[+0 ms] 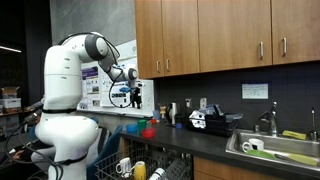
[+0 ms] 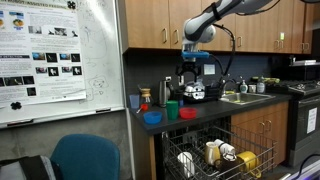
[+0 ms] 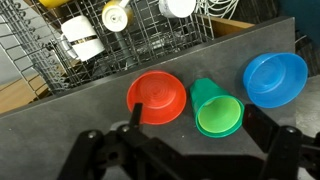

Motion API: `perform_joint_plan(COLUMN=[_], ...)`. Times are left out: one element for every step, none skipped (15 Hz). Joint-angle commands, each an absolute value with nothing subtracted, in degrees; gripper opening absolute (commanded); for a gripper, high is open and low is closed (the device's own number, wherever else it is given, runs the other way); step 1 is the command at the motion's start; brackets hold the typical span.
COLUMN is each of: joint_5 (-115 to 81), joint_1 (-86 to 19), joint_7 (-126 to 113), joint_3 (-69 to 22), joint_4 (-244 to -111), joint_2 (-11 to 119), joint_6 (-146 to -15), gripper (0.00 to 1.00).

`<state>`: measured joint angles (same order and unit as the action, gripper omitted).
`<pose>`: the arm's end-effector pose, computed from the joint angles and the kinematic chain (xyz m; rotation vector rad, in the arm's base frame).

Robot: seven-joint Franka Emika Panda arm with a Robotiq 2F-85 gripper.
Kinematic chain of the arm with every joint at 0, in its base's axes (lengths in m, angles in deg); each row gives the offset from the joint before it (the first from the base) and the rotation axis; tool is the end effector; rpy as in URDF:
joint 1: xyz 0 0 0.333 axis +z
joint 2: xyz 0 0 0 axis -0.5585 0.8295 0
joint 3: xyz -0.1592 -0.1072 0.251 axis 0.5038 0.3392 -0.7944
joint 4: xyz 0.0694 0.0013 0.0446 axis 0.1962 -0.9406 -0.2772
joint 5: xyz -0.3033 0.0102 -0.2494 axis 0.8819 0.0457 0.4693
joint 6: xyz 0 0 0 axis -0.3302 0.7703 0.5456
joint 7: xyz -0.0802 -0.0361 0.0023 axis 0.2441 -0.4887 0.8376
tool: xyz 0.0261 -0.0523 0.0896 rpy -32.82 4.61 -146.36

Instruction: Remove the red bowl from the blue bowl and put it on the right side of the counter.

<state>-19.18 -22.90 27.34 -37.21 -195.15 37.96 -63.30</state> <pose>0.5358 0.2056 0.4937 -3.0519 0.4619 -0.1647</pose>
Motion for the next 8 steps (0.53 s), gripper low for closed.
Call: perform_joint_plan(joint_5=[-16.8, -16.3, -15.5, -14.8, -16.4, -16.0, -15.9, -15.8], joint_1=[-23.5, -23.5, -23.6, -23.6, -23.5, -23.5, -23.6, -23.6], joint_7=[24.6, 25.4, 26.0, 26.8, 26.1, 26.1, 26.2, 26.2], joint_3=[-37.0, -37.0, -37.0, -37.0, -37.2, -37.1, -37.1, -37.1], joint_4=[-195.8, -195.6, -195.4, -195.2, -195.1, -195.0, -195.1, -195.1], joint_2=[36.7, 36.9, 37.0, 37.1, 37.9, 37.9, 37.9, 37.9], joint_6=[-62.3, -62.6, -62.5, -61.9, -63.0, -62.9, -62.9, -62.8], gripper=[1.0, 1.0, 1.0, 1.0, 1.0, 1.0, 1.0, 1.0])
